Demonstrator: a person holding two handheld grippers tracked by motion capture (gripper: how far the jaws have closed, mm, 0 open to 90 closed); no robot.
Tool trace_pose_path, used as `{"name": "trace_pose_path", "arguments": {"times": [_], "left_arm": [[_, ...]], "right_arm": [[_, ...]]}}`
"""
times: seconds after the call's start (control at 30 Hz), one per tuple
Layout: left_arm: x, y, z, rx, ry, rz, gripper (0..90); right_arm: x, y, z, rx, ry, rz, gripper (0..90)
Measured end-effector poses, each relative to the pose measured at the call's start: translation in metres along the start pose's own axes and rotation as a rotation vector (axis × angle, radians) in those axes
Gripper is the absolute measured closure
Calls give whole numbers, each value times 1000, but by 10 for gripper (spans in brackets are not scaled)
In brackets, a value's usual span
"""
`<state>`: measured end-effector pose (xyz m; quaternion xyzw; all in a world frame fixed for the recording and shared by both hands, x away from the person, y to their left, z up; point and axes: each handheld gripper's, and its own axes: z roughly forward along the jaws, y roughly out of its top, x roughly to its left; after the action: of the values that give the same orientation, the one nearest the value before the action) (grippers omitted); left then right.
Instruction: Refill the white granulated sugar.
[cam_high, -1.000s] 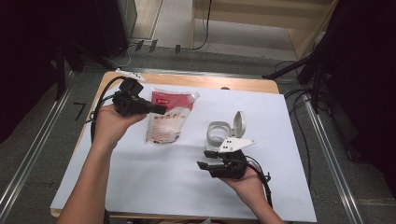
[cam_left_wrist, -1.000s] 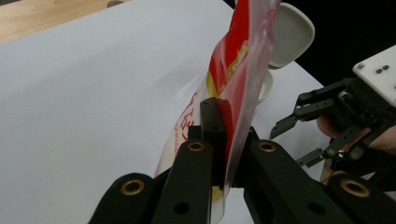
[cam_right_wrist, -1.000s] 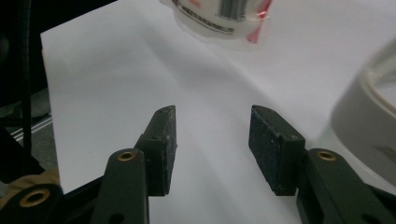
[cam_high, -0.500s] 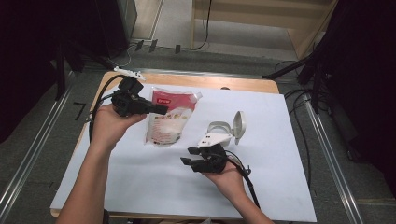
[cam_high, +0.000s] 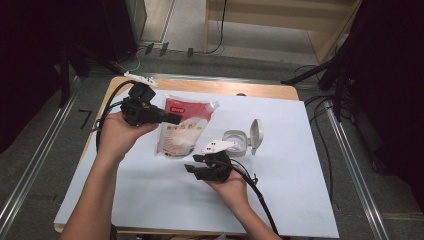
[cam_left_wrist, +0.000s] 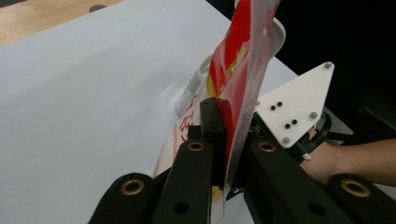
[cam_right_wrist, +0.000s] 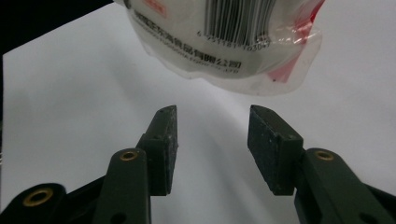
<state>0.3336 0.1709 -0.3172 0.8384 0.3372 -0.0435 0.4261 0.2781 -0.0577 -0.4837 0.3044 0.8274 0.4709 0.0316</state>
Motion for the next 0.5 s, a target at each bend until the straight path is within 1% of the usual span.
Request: {"name": "trace_pose_path", "arguments": {"times": [0.07, 0.13, 0.17, 0.3, 0.37, 0.43, 0.47, 0.5], "left_arm": [[-1, 0, 1, 9, 1, 4, 900], [-3, 1, 1, 15, -3, 2, 900], [-3, 1, 2, 13, -4, -3, 900], [-3, 1, 3, 17, -23, -21, 900], [-4, 1, 3, 18, -41, -24, 900], [-5, 2, 3, 22, -53, -29, 900], [-5, 2, 3, 23, -60, -37, 900], [-5, 2, 4, 29, -58, -42, 900]], "right_arm": [[-1, -1, 3, -10, -2, 2, 535], [-3, -3, 7, -6, -28, -12, 535], [-3, -3, 7, -6, -28, -12, 535], [-6, -4, 13, -12, -47, -25, 539], [-7, -5, 16, -16, -48, -19, 541], [-8, -7, 19, -26, -58, -27, 541], [-9, -7, 21, -29, -59, -29, 540], [-9, -8, 22, -26, -59, -28, 539]]}}
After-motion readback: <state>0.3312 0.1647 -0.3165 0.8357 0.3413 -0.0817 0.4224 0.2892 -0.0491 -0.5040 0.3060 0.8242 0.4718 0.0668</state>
